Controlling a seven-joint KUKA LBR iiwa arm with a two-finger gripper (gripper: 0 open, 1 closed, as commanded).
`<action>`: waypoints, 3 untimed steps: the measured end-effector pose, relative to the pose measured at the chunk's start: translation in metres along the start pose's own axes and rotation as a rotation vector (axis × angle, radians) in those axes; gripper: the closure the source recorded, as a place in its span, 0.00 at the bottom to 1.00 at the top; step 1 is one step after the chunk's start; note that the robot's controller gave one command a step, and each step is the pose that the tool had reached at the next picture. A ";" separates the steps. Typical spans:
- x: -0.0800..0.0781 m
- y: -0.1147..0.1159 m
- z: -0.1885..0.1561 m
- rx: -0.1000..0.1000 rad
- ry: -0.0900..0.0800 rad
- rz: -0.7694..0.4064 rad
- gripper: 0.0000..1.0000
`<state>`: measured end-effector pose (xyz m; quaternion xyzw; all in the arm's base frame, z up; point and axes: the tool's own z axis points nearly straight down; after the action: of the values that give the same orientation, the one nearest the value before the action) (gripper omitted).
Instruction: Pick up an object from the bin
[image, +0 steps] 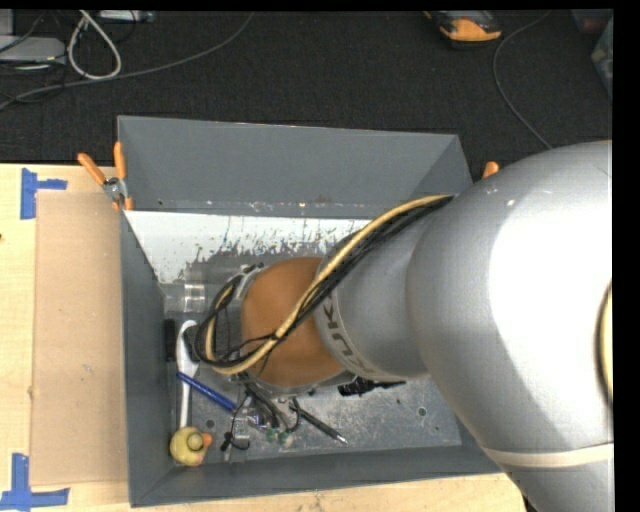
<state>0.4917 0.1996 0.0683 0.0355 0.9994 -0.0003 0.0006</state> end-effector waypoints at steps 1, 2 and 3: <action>0.008 -0.006 -0.001 0.000 0.006 0.146 0.00; 0.002 -0.001 0.000 0.000 0.001 0.022 0.00; 0.010 -0.007 0.000 0.001 0.008 0.170 1.00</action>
Offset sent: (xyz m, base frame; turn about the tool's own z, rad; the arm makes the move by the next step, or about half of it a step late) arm 0.0000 -0.0006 0.0007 0.0102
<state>0.4815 0.1938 0.0681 0.1200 0.9928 -0.0007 -0.0036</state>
